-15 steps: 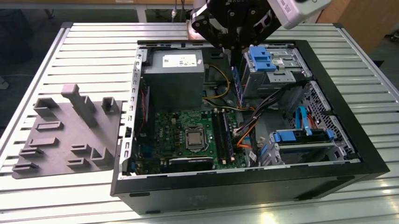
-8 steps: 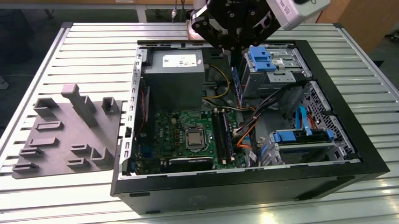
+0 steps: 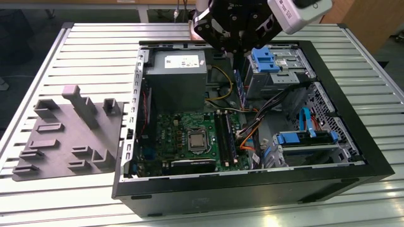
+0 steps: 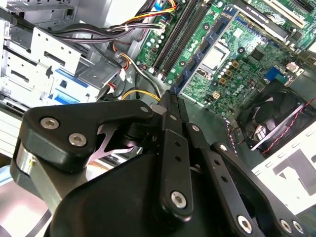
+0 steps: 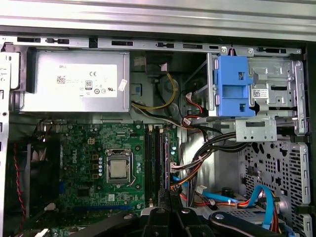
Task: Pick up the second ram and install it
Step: 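Insert the second ram into the second slot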
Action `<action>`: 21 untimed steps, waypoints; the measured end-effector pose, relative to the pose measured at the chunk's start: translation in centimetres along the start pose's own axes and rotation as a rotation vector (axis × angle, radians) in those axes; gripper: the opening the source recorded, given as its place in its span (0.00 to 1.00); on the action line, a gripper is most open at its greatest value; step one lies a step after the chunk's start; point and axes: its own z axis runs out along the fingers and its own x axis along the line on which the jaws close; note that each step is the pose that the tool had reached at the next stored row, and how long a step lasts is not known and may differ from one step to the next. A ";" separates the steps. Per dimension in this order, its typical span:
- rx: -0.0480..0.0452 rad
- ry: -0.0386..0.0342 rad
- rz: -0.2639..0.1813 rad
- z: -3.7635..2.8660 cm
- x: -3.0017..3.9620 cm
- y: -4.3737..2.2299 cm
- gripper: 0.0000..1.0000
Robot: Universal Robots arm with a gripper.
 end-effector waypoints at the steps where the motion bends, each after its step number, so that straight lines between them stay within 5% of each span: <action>1: 0.0000 0.0000 0.000 0.04 0.00 0.00 0.12; 21: 0.0000 0.0000 0.000 0.87 0.10 -0.07 0.12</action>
